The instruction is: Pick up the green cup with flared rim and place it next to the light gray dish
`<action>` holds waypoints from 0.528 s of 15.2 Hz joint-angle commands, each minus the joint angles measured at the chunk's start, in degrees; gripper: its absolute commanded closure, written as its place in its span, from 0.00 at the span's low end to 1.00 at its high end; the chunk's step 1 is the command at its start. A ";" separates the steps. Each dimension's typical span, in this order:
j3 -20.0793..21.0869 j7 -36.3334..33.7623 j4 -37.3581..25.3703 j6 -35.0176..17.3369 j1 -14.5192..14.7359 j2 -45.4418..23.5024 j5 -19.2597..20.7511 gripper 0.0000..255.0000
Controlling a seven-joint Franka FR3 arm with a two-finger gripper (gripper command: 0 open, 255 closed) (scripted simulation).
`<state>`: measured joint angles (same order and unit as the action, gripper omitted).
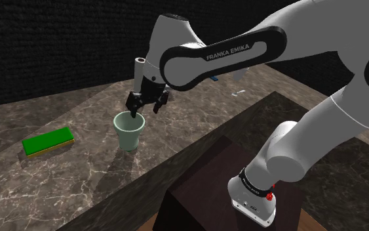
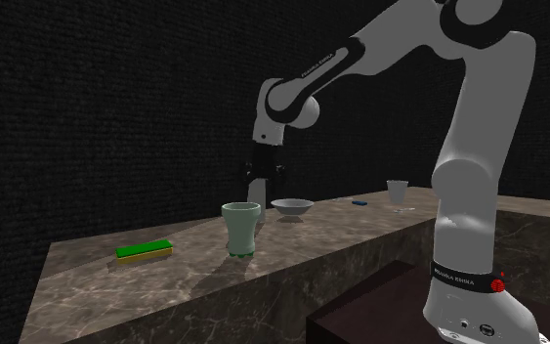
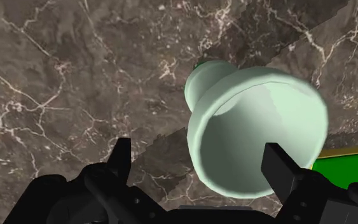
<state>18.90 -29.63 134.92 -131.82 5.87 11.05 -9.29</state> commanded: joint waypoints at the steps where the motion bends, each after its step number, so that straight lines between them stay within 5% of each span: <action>1: 0.40 -0.49 0.49 -1.84 0.07 -1.31 0.30 0.00; 8: 0.66 -0.79 1.16 -3.93 0.07 -2.76 0.66 0.00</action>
<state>19.55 -30.42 136.08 -135.71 5.94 8.33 -8.64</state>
